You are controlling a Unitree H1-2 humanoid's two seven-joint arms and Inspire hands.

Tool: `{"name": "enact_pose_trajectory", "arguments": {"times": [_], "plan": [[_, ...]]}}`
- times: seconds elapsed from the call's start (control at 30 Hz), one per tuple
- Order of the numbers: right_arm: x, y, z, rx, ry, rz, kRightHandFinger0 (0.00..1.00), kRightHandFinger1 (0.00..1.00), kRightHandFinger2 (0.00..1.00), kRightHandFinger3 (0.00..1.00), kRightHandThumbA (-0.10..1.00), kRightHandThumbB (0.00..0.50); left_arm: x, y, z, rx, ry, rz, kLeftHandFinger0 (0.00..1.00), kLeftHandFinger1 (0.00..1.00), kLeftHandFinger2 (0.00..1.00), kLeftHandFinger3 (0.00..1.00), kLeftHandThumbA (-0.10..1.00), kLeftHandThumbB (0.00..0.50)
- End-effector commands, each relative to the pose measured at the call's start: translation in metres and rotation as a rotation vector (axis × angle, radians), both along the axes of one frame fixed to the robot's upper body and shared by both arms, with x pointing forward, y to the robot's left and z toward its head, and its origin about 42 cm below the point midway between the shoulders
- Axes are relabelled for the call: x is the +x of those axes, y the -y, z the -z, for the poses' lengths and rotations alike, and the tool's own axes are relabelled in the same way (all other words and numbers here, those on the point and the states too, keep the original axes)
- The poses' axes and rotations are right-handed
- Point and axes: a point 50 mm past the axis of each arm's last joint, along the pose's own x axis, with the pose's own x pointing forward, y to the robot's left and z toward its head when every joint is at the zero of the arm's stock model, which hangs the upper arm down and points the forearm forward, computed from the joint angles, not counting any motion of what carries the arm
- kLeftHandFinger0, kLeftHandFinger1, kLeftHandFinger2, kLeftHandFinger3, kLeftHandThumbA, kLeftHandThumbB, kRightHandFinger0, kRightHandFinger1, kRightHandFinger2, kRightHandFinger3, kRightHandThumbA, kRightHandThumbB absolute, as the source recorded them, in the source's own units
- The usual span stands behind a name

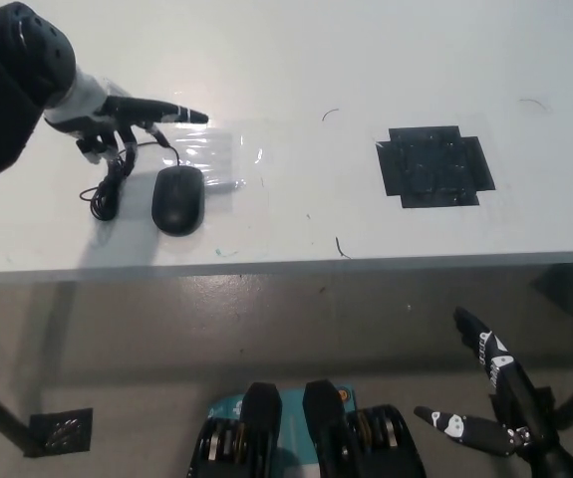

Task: The robot uses left hand to click on the left button of the black mouse, which is placed on the left area of the table

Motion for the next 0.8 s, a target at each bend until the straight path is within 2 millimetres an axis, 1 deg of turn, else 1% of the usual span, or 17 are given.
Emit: {"name": "enact_pose_trajectory", "arguments": {"times": [0.0,0.1,0.2,0.23,0.3,0.33,0.37,0.4,0.43,0.47,0.5,0.57,0.63,0.67,0.73,0.77], "plan": [[0.006,0.003,-0.013,-0.003,0.049,-0.002,1.00,1.00,1.00,1.00,1.00,0.186,0.005,0.001,-0.033,0.072,0.086,0.038,0.00,0.00,0.27,1.00,1.00,0.215],[0.006,0.004,-0.013,-0.003,0.049,-0.006,1.00,1.00,1.00,1.00,1.00,0.186,0.007,0.002,-0.031,0.076,0.079,0.028,0.00,0.00,0.19,1.00,1.00,0.221],[0.006,0.004,-0.013,-0.003,0.050,-0.007,1.00,1.00,1.00,1.00,1.00,0.184,0.008,0.005,-0.029,0.107,0.088,0.051,0.00,0.00,0.22,1.00,1.00,0.221],[0.007,0.003,-0.013,-0.003,0.051,-0.008,1.00,1.00,1.00,1.00,1.00,0.183,0.009,0.005,-0.028,0.097,0.076,0.041,0.00,0.00,0.22,1.00,1.00,0.209],[0.006,0.003,-0.014,-0.004,0.050,-0.007,1.00,1.00,1.00,1.00,1.00,0.184,0.010,0.006,-0.025,0.095,0.071,0.046,0.00,0.00,0.23,1.00,1.00,0.210],[0.006,0.003,-0.014,-0.007,0.052,-0.007,0.99,1.00,1.00,1.00,1.00,0.192,0.010,0.006,-0.024,0.082,0.065,0.024,0.00,0.00,0.22,1.00,1.00,0.219],[0.006,0.004,-0.014,-0.008,0.054,-0.007,0.99,1.00,1.00,1.00,1.00,0.190,0.010,0.007,-0.024,0.083,0.066,0.021,0.00,0.01,0.24,1.00,1.00,0.220],[0.006,0.004,-0.014,-0.008,0.054,-0.008,0.99,0.99,1.00,1.00,1.00,0.185,0.011,0.008,-0.022,0.093,0.060,0.027,0.00,0.00,0.22,1.00,1.00,0.233],[0.006,0.004,-0.014,-0.008,0.053,-0.008,0.98,0.99,1.00,1.00,1.00,0.183,0.011,0.009,-0.022,0.099,0.059,0.028,0.00,0.00,0.23,1.00,1.00,0.228],[0.006,0.004,-0.015,-0.010,0.052,-0.008,0.98,0.99,1.00,1.00,1.00,0.181,0.011,0.011,-0.022,0.107,0.061,0.029,0.00,0.00,0.23,0.88,1.00,0.228],[0.006,0.004,-0.014,-0.010,0.052,-0.008,0.98,0.99,1.00,1.00,1.00,0.180,0.011,0.012,-0.022,0.111,0.064,0.030,0.00,0.00,0.26,0.92,1.00,0.236],[0.007,0.004,-0.016,-0.010,0.054,-0.008,0.99,0.99,1.00,1.00,1.00,0.179,0.012,0.012,-0.023,0.112,0.070,0.030,0.00,0.00,0.24,1.00,1.00,0.236],[0.007,0.004,-0.016,-0.010,0.054,-0.010,0.99,0.99,1.00,1.00,1.00,0.177,0.012,0.014,-0.023,0.102,0.065,0.028,0.00,0.00,0.19,1.00,1.00,0.242],[0.007,0.004,-0.016,-0.011,0.053,-0.012,0.99,0.99,1.00,1.00,1.00,0.175,0.012,0.014,-0.023,0.072,0.058,-0.011,0.00,0.00,0.19,1.00,1.00,0.242],[0.007,0.004,-0.016,-0.011,0.053,-0.012,0.99,0.99,1.00,1.00,1.00,0.177,0.012,0.016,-0.023,0.079,0.065,0.012,0.00,0.00,0.23,1.00,1.00,0.240],[0.007,0.004,-0.016,-0.011,0.054,-0.012,0.98,0.99,1.00,1.00,1.00,0.172,0.012,0.017,-0.023,0.075,0.059,0.007,0.00,0.00,0.22,1.00,1.00,0.247]]}}
